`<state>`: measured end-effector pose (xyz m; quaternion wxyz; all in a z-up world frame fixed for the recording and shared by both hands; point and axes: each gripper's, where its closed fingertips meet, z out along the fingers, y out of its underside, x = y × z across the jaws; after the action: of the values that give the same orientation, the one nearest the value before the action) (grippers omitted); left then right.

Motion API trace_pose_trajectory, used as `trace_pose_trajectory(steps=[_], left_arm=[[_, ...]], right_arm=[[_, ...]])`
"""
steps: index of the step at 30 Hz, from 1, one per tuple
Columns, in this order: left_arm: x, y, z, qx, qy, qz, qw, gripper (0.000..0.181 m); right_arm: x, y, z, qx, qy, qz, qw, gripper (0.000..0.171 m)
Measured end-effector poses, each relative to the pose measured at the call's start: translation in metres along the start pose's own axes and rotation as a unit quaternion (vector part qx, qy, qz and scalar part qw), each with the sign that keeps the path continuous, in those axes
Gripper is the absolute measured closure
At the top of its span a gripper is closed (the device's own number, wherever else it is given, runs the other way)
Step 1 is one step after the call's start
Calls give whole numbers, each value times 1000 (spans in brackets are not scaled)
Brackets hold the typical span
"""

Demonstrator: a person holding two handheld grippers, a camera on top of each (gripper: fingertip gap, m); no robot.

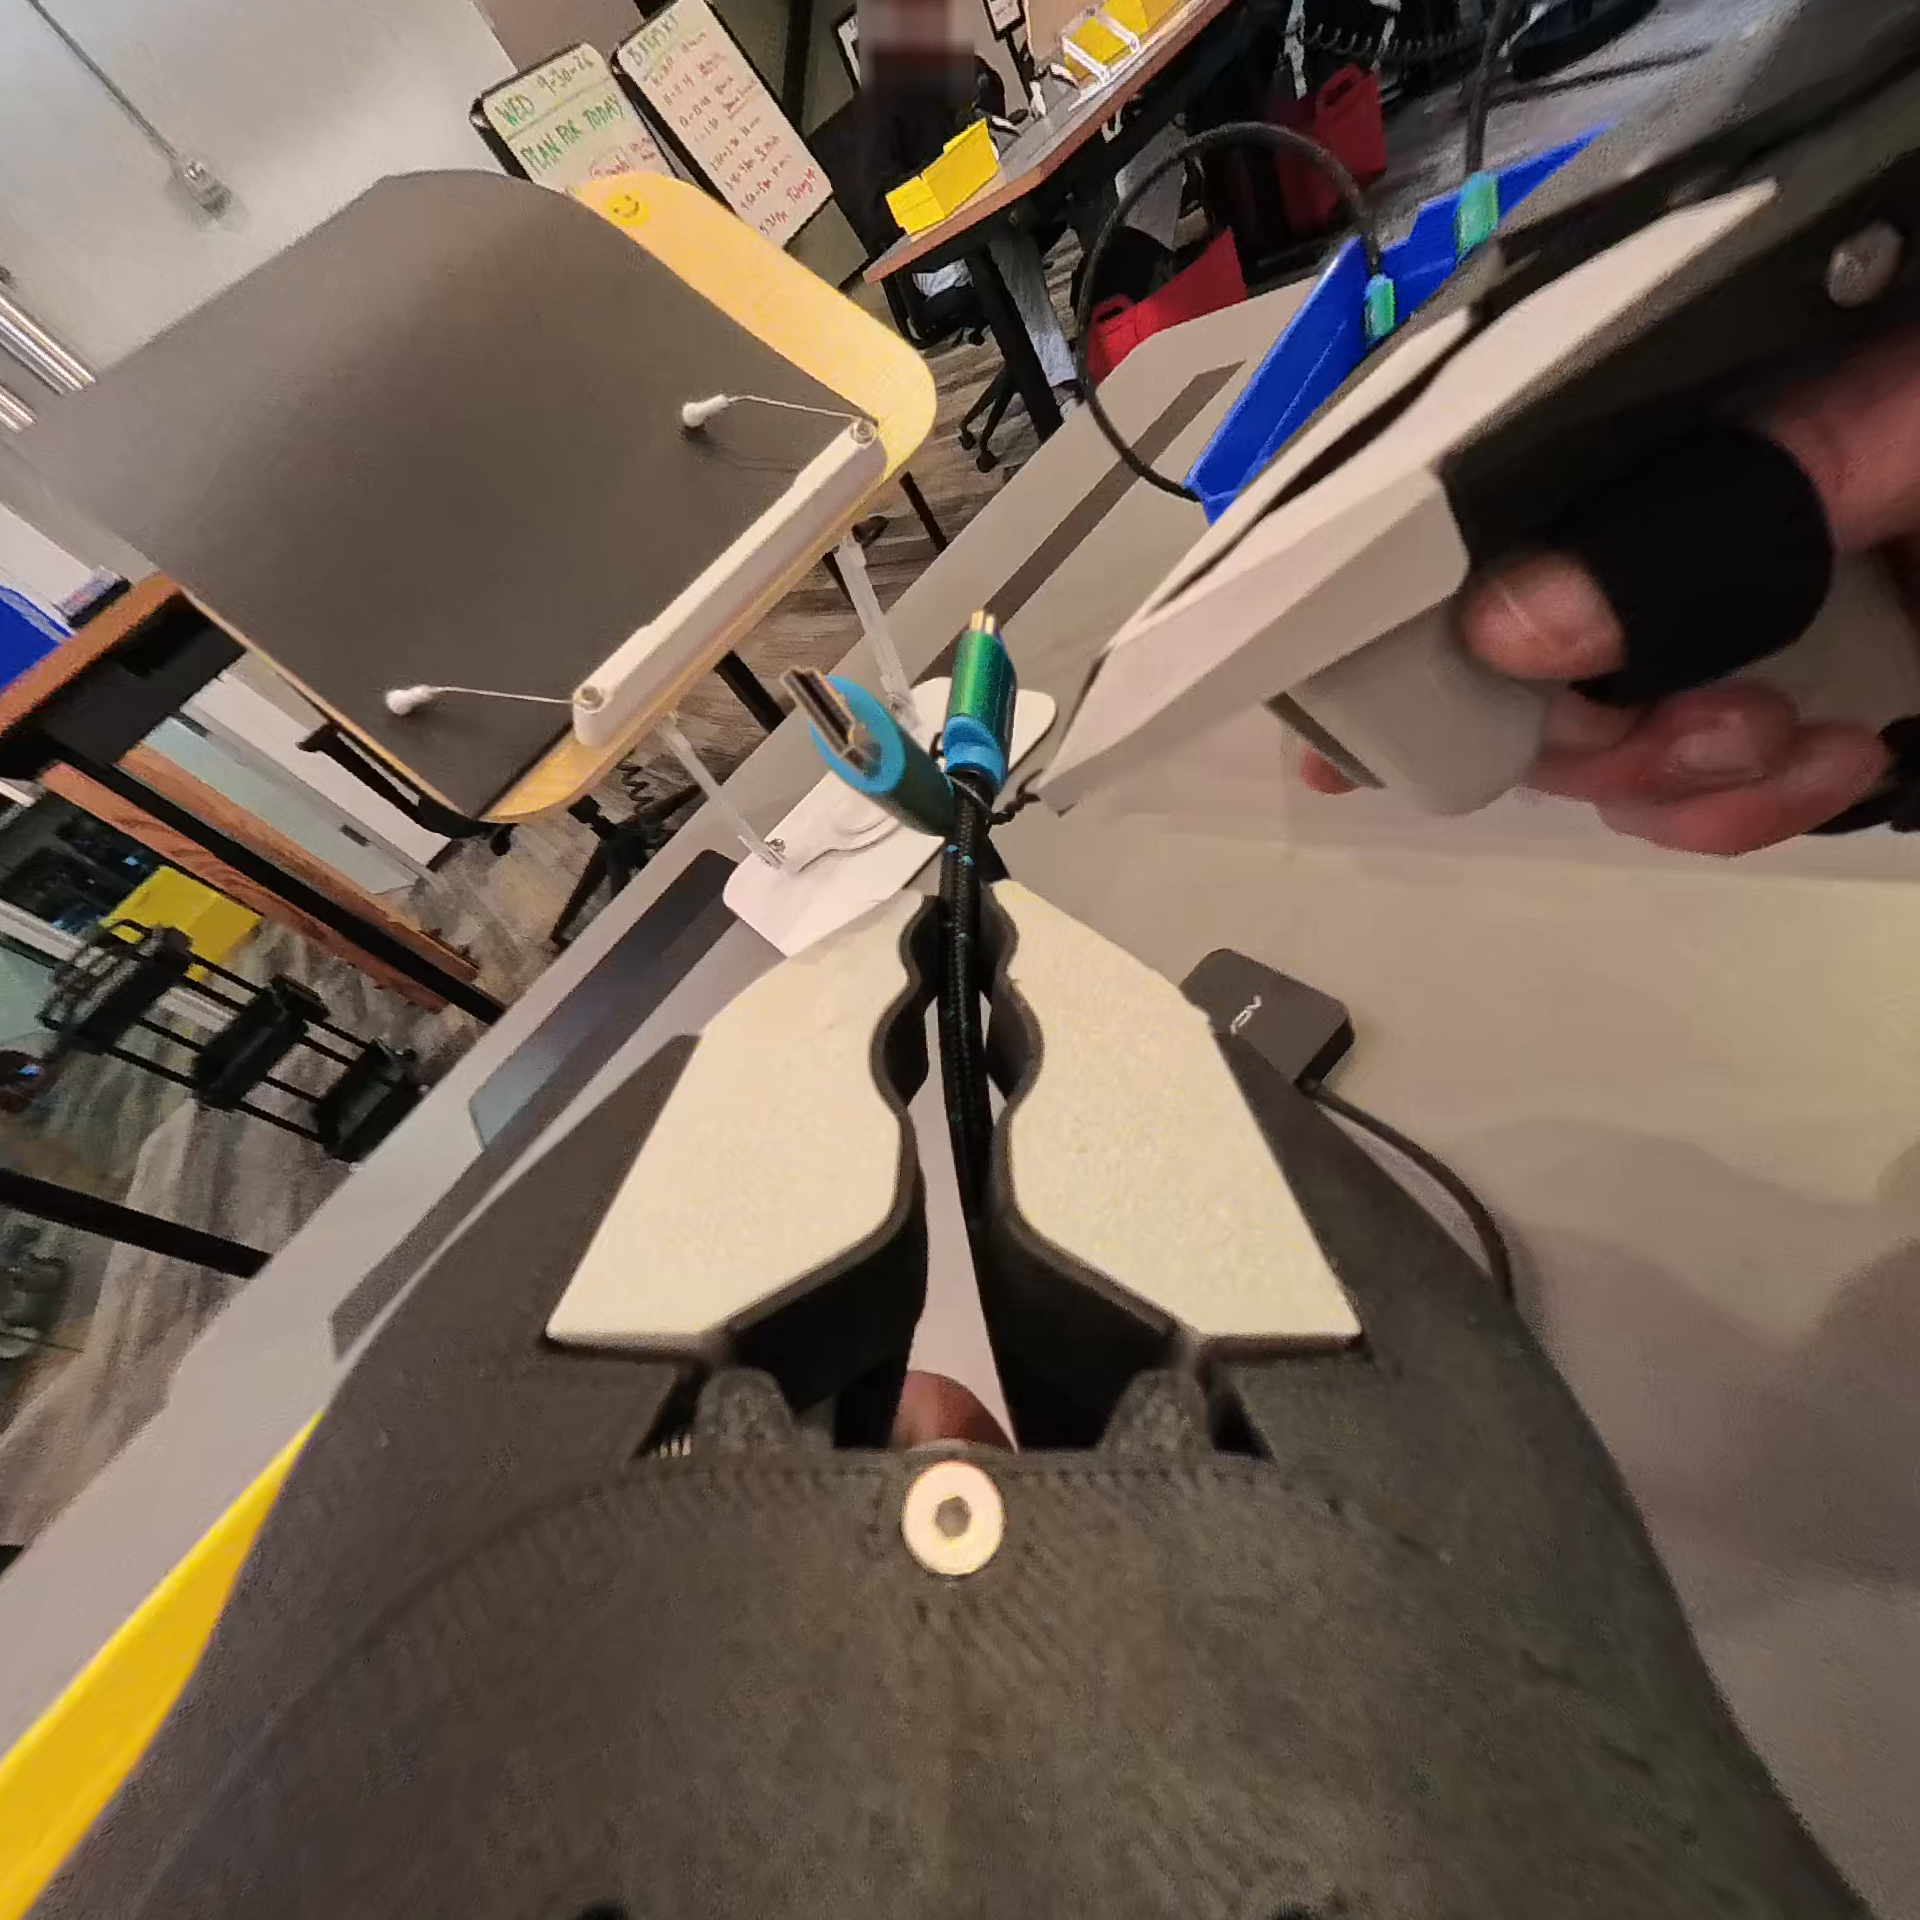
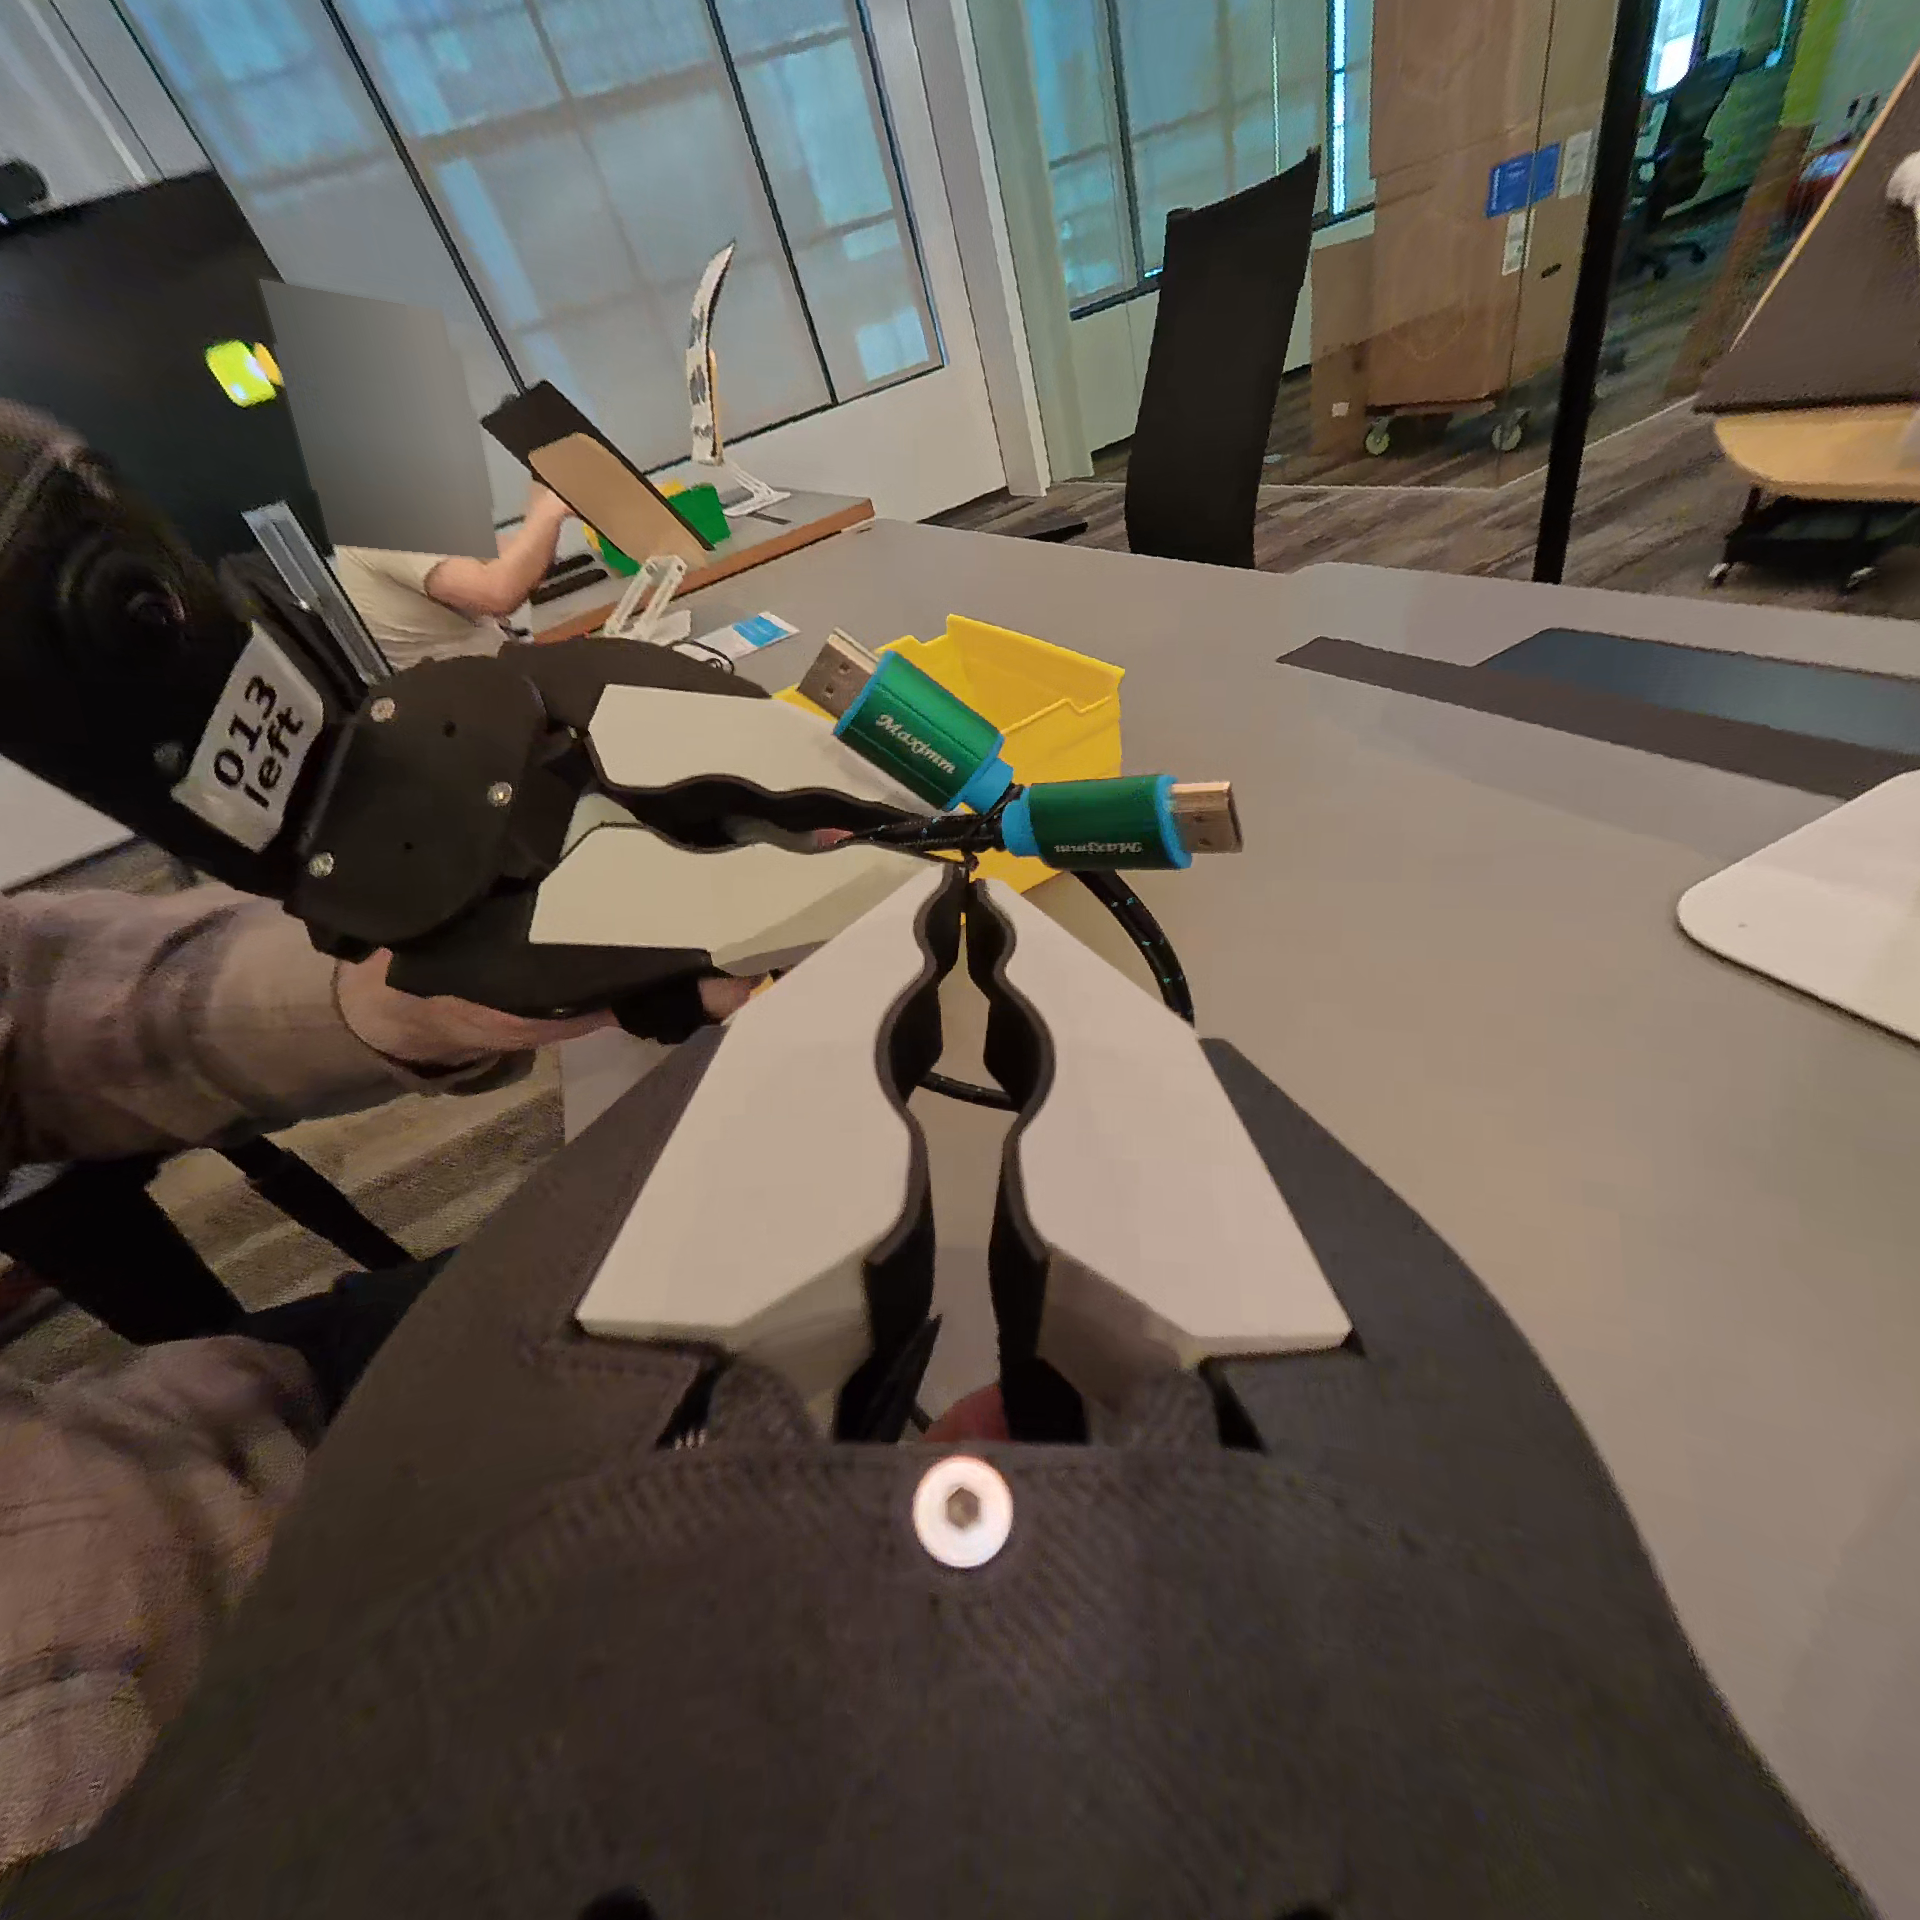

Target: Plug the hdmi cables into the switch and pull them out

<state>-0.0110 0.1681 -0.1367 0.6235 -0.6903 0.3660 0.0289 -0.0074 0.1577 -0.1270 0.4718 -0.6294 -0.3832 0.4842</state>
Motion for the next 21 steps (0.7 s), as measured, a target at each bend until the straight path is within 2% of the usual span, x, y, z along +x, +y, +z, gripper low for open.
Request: trace_pose_trajectory(steps=[4,12,15,21], left_arm=[[1,-7,3,8,16,-50,999,176],[6,-13,4,11,26,-74,997,177],[7,-11,5,-1,38,-80,996,176],[8,-7,7,-15,47,-87,995,176]], right_arm=[[-3,2,5,-19,33,-93,995,171],[1,-2,4,-18,65,-166,984,171],[4,-7,-2,-25,94,-258,961,169],[5,4,-1,-72,135,-448,881,157]])
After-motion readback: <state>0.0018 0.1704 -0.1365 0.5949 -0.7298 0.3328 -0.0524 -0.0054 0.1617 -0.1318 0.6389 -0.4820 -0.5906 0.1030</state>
